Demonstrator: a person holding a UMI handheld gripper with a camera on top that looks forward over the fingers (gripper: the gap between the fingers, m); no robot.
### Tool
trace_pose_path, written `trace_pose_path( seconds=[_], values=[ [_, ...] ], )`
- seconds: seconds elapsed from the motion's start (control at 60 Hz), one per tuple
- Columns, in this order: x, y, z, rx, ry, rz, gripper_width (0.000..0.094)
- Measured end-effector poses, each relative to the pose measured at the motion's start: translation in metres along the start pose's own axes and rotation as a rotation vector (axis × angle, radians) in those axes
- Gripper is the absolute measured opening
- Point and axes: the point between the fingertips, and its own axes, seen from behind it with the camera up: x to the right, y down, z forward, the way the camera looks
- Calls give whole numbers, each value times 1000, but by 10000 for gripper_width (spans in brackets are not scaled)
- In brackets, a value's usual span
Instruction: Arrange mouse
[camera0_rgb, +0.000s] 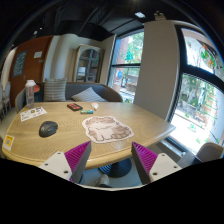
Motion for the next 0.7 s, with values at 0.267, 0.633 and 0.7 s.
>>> trace_pose_path(
  seconds=[0.267, 0.633, 0.7],
  values=[
    [-102, -3, -16, 18, -124, -21, 832],
    [-283, 8, 43, -101, -402, 0, 830],
    [-300, 4, 63, -130, -434, 28, 829]
  ],
)
